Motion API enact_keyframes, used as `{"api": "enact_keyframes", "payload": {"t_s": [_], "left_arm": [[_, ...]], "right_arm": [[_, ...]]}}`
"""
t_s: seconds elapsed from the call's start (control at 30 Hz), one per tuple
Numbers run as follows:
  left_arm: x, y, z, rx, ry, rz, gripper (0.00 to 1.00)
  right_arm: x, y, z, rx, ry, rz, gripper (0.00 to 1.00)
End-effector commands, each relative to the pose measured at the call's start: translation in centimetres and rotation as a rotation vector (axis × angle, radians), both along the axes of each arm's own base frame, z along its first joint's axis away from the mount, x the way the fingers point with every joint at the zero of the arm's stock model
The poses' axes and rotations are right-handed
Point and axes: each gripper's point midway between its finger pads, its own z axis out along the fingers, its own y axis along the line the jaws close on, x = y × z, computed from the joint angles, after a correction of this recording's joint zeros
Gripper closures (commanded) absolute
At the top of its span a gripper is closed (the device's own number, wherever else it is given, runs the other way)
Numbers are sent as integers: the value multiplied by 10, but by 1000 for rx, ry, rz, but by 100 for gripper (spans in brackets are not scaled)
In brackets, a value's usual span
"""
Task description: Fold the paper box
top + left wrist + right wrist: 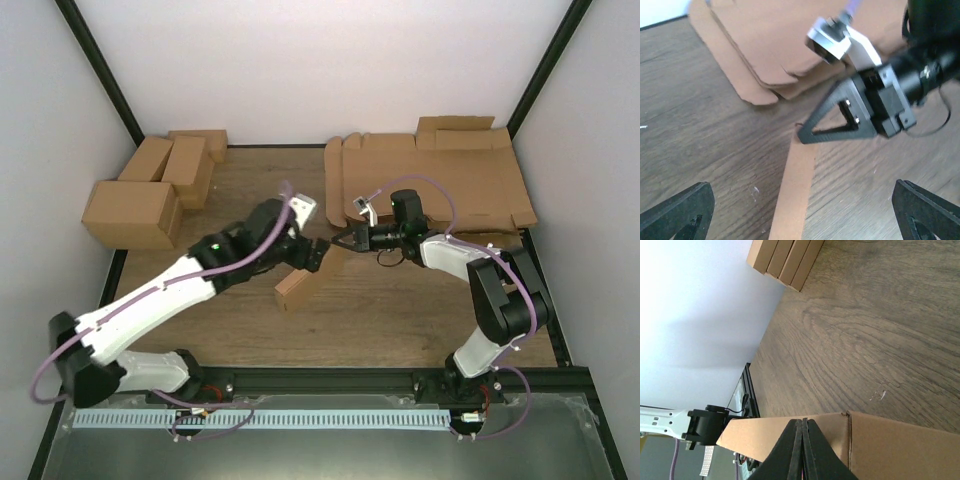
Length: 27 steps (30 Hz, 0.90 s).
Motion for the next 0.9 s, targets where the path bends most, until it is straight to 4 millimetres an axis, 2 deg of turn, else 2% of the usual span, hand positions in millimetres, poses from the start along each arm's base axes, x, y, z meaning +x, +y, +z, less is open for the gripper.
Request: {"api": "enact_keyframes", "payload": {"t_s": [0.0, 0.03, 0.1, 0.13, 0.27, 0.37, 0.6, 0.87], "left_arm": [[0, 45, 5, -190, 138, 261, 5], [-6, 43, 3, -250, 195, 226, 20], [-22, 37, 5, -372, 264, 169, 78], [-29, 32, 7, -434, 294, 144, 94], [-52, 18, -6, -606, 449, 78, 96], [-54, 20, -19, -692, 496, 75, 96], [-53, 28, -36, -851, 502, 37, 96], [-64, 44, -105, -877, 578, 132, 96]], "right_arm": [[-10, -10, -41, -120, 116, -44, 99], [-9, -10, -40, -119, 113, -45, 99], [-9, -10, -40, -119, 114, -44, 99], [-9, -10, -40, -119, 113, -46, 99], [-10, -10, -39, -114, 113, -44, 99], [-11, -10, -39, -112, 108, -42, 99], [-11, -9, -39, -104, 103, -31, 99], [-12, -7, -39, -100, 96, -19, 99]]}}
